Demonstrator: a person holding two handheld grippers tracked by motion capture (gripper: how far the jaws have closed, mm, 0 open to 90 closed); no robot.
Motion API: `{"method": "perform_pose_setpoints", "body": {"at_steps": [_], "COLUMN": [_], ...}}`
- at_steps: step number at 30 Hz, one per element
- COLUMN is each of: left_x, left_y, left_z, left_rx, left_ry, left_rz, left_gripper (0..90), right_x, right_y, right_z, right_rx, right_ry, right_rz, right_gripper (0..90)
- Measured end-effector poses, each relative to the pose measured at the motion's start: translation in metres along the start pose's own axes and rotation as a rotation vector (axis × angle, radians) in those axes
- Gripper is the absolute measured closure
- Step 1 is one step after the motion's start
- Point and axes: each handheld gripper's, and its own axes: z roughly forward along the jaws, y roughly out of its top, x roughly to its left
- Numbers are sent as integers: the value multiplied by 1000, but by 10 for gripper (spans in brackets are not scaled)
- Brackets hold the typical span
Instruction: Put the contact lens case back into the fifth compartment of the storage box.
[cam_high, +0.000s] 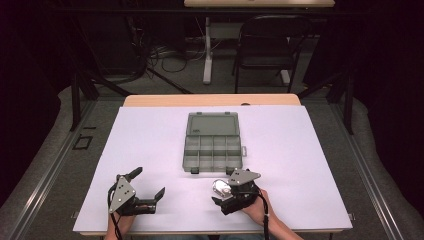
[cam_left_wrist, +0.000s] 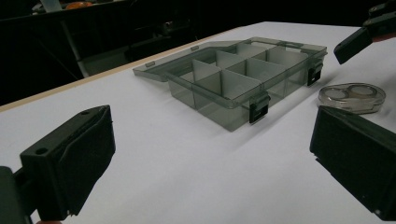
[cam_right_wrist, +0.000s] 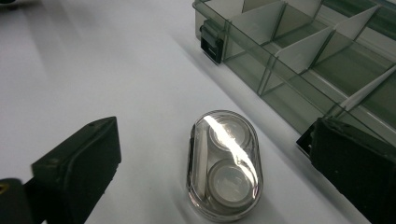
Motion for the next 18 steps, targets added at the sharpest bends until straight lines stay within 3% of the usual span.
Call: {"method": "perform_pose_setpoints", "body": {"at_steps": [18], "left_x": [-1], "left_y": [0], "left_z": [0], "left_rx": [1], "left_ry": [-9], "left_rz": [4], "left_gripper": [2], "right_x": [1], "right_y": [-7], "right_z": [11], "right_rx": [87], "right_ry": [-35], "right_rz": [44], "right_gripper": [401]}}
